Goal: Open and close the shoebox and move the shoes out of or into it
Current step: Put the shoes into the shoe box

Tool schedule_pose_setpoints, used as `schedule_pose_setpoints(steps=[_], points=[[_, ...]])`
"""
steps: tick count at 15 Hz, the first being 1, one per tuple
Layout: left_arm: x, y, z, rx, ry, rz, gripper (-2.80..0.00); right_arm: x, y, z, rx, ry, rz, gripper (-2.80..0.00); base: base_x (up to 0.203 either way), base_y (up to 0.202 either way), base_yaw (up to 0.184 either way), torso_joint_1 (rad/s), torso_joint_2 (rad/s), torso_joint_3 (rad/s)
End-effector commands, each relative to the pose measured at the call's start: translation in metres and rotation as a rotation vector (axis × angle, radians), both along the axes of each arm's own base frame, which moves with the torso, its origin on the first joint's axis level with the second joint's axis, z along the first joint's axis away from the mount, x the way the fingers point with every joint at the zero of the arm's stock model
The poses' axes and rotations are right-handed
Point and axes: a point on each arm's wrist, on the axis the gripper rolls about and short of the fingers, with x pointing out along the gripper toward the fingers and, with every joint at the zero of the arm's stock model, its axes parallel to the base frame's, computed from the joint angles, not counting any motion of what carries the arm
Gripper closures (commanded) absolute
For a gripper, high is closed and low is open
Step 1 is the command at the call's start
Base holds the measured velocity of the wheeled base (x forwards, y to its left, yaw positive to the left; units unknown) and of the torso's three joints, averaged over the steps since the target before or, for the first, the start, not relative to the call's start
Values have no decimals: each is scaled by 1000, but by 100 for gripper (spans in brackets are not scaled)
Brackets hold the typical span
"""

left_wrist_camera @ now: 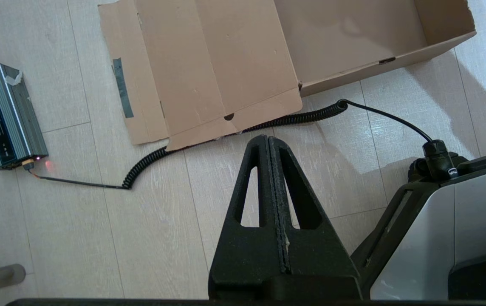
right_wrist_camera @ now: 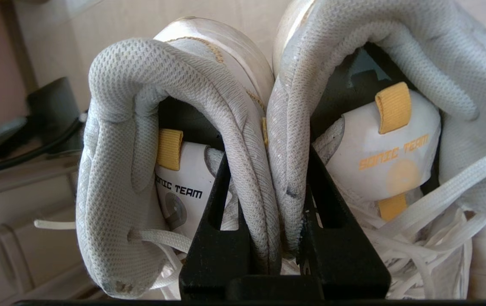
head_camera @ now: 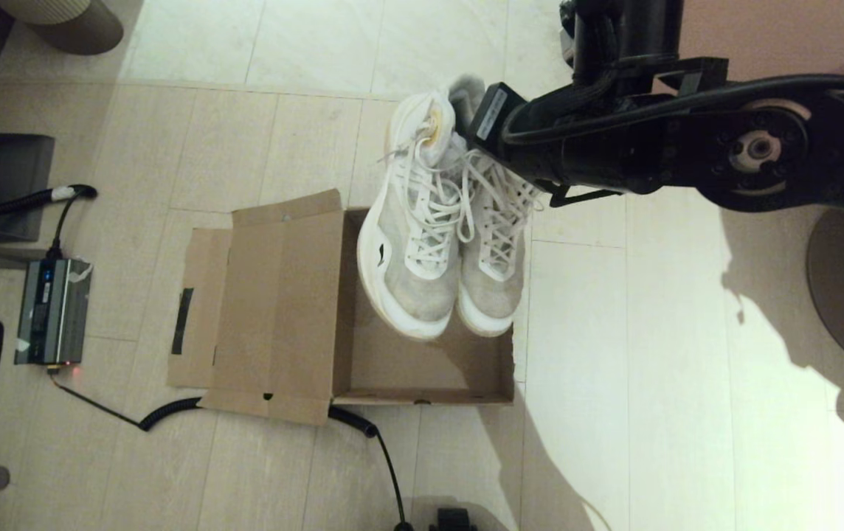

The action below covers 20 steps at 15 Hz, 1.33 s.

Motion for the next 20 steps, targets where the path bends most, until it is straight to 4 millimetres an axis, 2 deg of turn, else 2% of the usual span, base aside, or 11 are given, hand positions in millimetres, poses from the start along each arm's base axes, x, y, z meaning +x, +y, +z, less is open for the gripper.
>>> schedule_pose_setpoints(steps=[1, 10, 13, 15, 20], points=[[0, 0, 0, 1, 0, -1, 0, 6, 23, -23, -20, 41, 21, 0, 0, 0, 0, 0, 0, 0], [0, 0, 0, 1, 0, -1, 0, 25, 70, -94, -128, 157, 62, 0, 0, 0, 0, 0, 0, 0], [0, 0, 0, 1, 2, 0, 0, 39, 85, -124, -188, 137, 64, 0, 0, 0, 0, 0, 0, 0], [0, 0, 0, 1, 2, -1, 0, 48, 91, -144, -236, 137, 34, 0, 0, 0, 0, 0, 0, 0], [0, 0, 0, 1, 0, 0, 0, 66, 101, -177, -313, 68, 22, 0, 0, 0, 0, 0, 0, 0]])
